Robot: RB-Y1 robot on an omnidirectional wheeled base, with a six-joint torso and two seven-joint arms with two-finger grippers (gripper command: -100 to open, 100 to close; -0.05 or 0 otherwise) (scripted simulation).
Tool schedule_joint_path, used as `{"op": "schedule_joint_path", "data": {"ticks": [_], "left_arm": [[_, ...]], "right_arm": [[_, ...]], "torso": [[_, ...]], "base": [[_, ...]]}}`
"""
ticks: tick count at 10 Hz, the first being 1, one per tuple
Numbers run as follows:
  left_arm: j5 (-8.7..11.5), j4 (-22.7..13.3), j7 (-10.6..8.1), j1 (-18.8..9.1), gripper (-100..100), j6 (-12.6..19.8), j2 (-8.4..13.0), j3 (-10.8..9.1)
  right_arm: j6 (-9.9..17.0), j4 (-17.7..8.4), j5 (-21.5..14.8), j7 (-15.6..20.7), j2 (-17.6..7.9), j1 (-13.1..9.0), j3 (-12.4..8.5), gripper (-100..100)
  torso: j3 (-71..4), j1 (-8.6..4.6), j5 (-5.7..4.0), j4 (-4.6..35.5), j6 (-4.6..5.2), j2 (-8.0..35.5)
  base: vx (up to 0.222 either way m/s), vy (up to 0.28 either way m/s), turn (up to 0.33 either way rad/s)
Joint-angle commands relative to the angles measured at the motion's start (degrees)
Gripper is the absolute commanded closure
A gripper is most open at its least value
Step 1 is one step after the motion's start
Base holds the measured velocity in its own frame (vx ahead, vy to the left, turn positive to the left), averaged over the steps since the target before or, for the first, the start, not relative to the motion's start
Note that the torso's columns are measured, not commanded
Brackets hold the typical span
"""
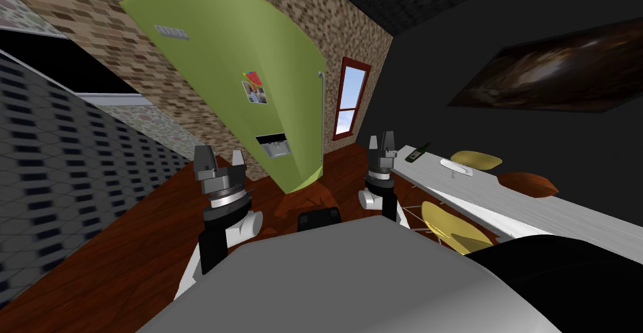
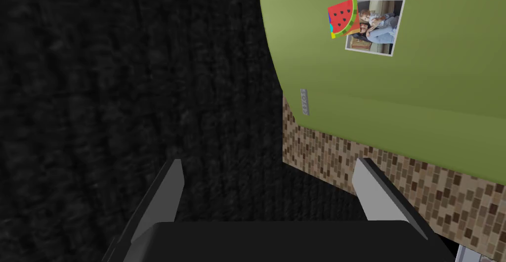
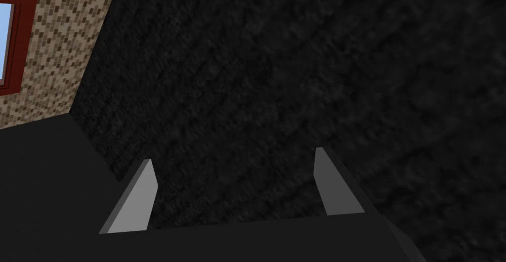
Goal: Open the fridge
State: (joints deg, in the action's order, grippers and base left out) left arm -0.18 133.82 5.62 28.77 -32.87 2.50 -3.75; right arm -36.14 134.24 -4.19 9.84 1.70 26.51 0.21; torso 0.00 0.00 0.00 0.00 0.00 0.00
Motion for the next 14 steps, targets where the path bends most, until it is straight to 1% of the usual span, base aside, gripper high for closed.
{"op": "schedule_joint_path", "data": {"ticks": [1, 3, 9, 10, 11, 14], "left_arm": [[0.0, 0.0, 0.00, 0.0, 0, 0.0, 0.0, 0.00], [0.0, 0.0, 0.00, 0.0, 0, 0.0, 0.0, 0.00], [0.0, 0.0, 0.00, 0.0, 0, 0.0, 0.0, 0.00], [0.4, -0.6, -0.44, -0.7, -100, 1.1, 2.5, 0.04], [0.7, -1.1, -0.73, -1.2, -100, 1.8, 3.9, 0.07], [1.9, -2.7, -2.01, -3.2, -100, 4.8, 8.9, 0.22]], "right_arm": [[0.0, 0.0, 0.0, 0.0, 0.0, 0.0, 0.0, 0], [0.0, 0.0, 0.0, 0.0, 0.0, 0.0, 0.0, 0], [0.0, 0.0, 0.0, 0.0, 0.0, 0.0, 0.0, 0], [0.0, 0.0, 0.0, 0.0, 0.0, 0.0, 0.0, 0], [0.0, 0.0, 0.0, 0.0, 0.0, 0.0, 0.0, 0], [0.0, 0.0, 0.0, 0.0, 0.0, 0.0, 0.0, 0]], "torso": [[-4.7, 0.00, 0.00, 2.3, 0.00, 2.3], [-20.1, 0.00, 0.00, 10.1, 0.00, 10.0], [-70.7, 0.00, 0.00, 35.4, 0.00, 35.4], [-79.2, 0.00, 0.00, 39.6, 0.00, 39.6], [-83.2, -0.04, -0.01, 41.5, 0.01, 41.5], [-84.6, -0.06, -0.02, 42.2, 0.00, 42.2]], "base": [[0.000, 0.000, 0.000], [0.000, 0.000, 0.000], [0.000, 0.000, 0.000], [0.023, -0.019, -0.029], [0.038, -0.046, -0.036], [0.053, -0.062, -0.040]]}}
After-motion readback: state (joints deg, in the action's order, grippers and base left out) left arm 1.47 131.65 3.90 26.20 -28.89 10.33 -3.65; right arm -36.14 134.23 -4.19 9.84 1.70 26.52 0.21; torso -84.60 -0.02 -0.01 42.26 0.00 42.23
